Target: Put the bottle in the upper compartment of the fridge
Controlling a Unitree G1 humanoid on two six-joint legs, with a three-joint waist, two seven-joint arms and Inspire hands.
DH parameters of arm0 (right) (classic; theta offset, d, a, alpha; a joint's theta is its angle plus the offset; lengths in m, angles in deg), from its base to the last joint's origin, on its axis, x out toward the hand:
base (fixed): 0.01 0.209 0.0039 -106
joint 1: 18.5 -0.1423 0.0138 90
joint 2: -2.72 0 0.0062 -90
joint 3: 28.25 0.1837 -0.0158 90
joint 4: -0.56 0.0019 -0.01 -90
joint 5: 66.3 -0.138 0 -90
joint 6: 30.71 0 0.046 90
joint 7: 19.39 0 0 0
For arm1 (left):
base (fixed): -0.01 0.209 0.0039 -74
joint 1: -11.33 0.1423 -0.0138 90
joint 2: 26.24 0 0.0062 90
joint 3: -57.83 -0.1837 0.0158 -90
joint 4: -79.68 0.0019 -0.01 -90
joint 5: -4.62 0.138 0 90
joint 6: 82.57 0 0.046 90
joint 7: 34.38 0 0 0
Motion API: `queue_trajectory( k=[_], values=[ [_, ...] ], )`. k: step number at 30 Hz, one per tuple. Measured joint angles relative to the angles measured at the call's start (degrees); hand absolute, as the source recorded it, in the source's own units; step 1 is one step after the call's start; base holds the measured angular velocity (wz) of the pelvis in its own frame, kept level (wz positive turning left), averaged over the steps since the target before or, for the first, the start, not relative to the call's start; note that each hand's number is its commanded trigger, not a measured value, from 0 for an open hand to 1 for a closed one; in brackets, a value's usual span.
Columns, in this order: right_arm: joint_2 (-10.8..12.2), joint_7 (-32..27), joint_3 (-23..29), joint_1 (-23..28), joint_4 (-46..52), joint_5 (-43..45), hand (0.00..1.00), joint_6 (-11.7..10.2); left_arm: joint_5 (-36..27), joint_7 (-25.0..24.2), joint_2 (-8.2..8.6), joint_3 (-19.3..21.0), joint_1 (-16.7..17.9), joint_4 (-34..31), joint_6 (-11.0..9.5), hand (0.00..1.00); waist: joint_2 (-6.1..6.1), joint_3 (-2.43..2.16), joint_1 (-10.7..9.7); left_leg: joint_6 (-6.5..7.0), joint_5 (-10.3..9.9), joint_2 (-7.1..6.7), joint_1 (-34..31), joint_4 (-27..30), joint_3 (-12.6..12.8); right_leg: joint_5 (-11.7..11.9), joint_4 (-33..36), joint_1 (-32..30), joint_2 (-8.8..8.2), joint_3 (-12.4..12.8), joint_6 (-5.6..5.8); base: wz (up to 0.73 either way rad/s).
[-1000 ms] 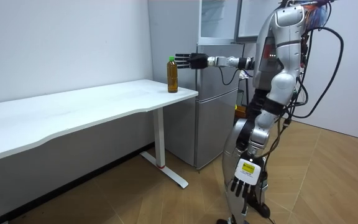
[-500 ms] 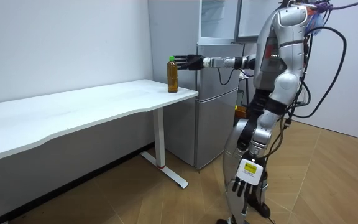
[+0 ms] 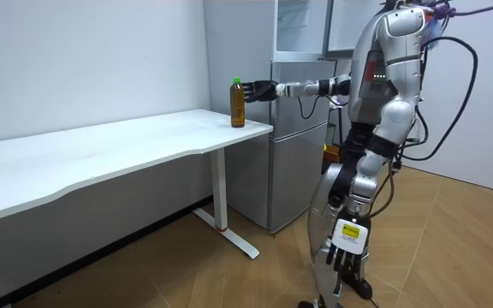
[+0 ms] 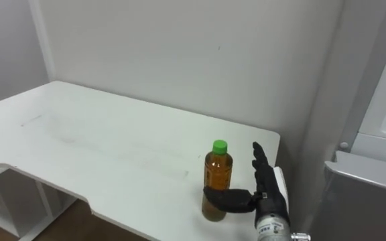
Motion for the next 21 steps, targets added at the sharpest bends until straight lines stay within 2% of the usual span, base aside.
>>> queue_trajectory(
  k=[4,12,14,21],
  values=[
    [0.0,-0.9,-0.3,0.0,-1.4,0.0,0.00,1.9,-0.1,0.0,0.00,0.0,0.5,-1.7,0.1,0.00,-0.04,0.04,0.7,0.09,0.1,-0.16,-0.5,0.1,0.0,-0.1,0.0,0.0,-0.14,0.0,0.15,0.01],
    [0.0,-1.1,-1.7,0.0,-1.6,0.0,0.00,2.0,-0.1,0.0,0.00,-0.9,1.2,-2.0,0.2,0.00,-0.06,0.16,1.1,0.30,0.3,-0.66,-0.9,0.0,-0.8,-0.2,0.0,0.1,-0.38,-0.1,0.28,0.05],
    [0.0,-1.1,-2.1,0.0,-1.7,0.0,0.00,2.1,-0.1,0.0,0.00,-1.1,1.3,-2.0,0.4,0.00,0.00,0.39,1.1,0.35,0.4,-0.72,-1.0,0.0,-0.9,-0.2,0.0,0.1,-0.40,-0.1,0.29,0.02],
    [0.0,-0.8,-4.4,0.0,-1.9,0.0,0.00,3.2,-0.1,0.0,-0.05,-1.6,1.5,-2.0,1.3,0.00,0.19,0.53,1.1,0.36,0.4,-0.74,-1.1,0.1,-1.0,-0.2,0.1,0.0,-0.41,-0.2,0.30,0.00]
  ],
)
